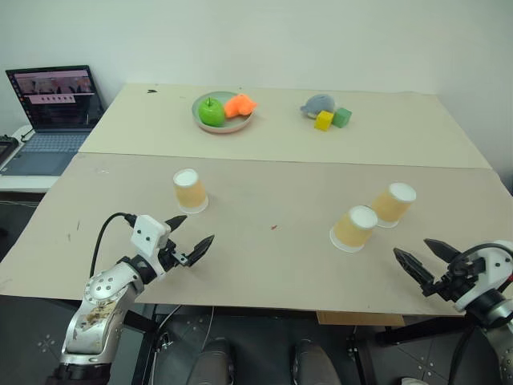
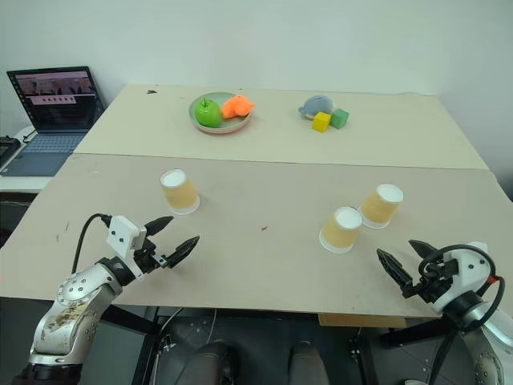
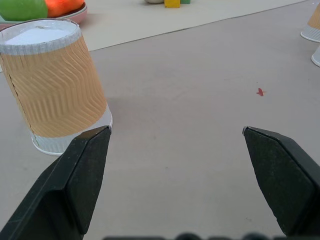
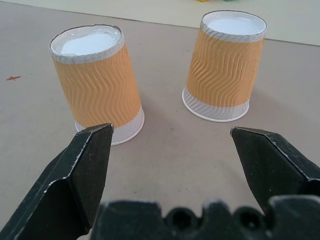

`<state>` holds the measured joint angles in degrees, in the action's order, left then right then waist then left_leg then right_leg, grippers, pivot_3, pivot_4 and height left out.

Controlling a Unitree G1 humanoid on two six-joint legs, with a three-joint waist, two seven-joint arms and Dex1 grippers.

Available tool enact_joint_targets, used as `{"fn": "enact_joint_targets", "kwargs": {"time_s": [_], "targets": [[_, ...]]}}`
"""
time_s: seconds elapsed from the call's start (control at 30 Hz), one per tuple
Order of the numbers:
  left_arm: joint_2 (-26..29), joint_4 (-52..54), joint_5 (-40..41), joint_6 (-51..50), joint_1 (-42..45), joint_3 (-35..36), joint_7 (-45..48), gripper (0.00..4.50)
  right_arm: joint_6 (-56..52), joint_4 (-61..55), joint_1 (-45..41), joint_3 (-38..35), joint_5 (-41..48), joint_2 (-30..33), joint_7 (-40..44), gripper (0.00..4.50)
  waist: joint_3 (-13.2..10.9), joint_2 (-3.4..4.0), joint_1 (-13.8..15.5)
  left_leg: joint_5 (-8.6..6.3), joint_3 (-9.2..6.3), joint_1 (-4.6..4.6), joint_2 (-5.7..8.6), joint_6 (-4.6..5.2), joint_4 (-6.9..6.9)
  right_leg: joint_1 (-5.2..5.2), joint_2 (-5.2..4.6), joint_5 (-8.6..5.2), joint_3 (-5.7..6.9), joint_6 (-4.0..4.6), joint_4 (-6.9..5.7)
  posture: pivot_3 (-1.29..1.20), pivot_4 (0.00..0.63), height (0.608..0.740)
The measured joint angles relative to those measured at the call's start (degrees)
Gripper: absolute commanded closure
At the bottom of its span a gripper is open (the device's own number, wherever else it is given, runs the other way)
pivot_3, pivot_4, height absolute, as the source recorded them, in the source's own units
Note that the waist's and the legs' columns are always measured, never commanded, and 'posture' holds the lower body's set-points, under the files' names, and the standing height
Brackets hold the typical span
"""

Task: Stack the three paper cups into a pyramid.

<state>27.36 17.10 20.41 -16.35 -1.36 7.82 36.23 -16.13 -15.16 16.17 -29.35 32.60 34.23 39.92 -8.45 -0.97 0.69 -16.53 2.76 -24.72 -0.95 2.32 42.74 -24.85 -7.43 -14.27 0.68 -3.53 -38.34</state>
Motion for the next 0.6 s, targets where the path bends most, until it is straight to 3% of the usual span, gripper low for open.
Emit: {"fn": "enact_joint_targets", "kwargs": {"time_s": [0.1, 0.27, 0.6], "targets": [[0.59, -0.35, 0.22, -0.14, 0.62, -0.7, 1.71, 0.0, -0.23, -0.65, 0.51, -0.09, 0.15, 0.07, 0.13, 0.07, 0.0, 0.0, 0.02, 0.0, 0.0, 0.0, 0.01, 0.0, 0.01, 0.0, 0.0, 0.0, -0.01, 0.0, 0.0, 0.0, 0.15, 0.678], [6.1, -0.64, 2.44, -1.2, 5.03, -7.05, 14.0, 0.0, -3.35, -8.22, -0.95, 2.09, 2.21, 2.58, 1.43, 0.07, -0.05, -0.03, 0.0, 0.0, 0.01, 0.06, 0.0, 0.0, 0.02, 0.08, 0.0, 0.01, 0.01, 0.01, 0.01, 0.0, 0.15, 0.678], [5.6, -1.04, 4.57, -2.16, 15.18, -9.05, 18.05, 0.0, -6.13, -8.68, -9.46, 4.47, 2.47, 5.31, 1.72, 0.07, -0.1, -0.1, 0.01, 0.0, -0.03, 0.09, 0.08, 0.0, 0.02, 0.21, 0.01, 0.03, 0.06, -0.03, 0.12, 0.0, 0.15, 0.678]]}}
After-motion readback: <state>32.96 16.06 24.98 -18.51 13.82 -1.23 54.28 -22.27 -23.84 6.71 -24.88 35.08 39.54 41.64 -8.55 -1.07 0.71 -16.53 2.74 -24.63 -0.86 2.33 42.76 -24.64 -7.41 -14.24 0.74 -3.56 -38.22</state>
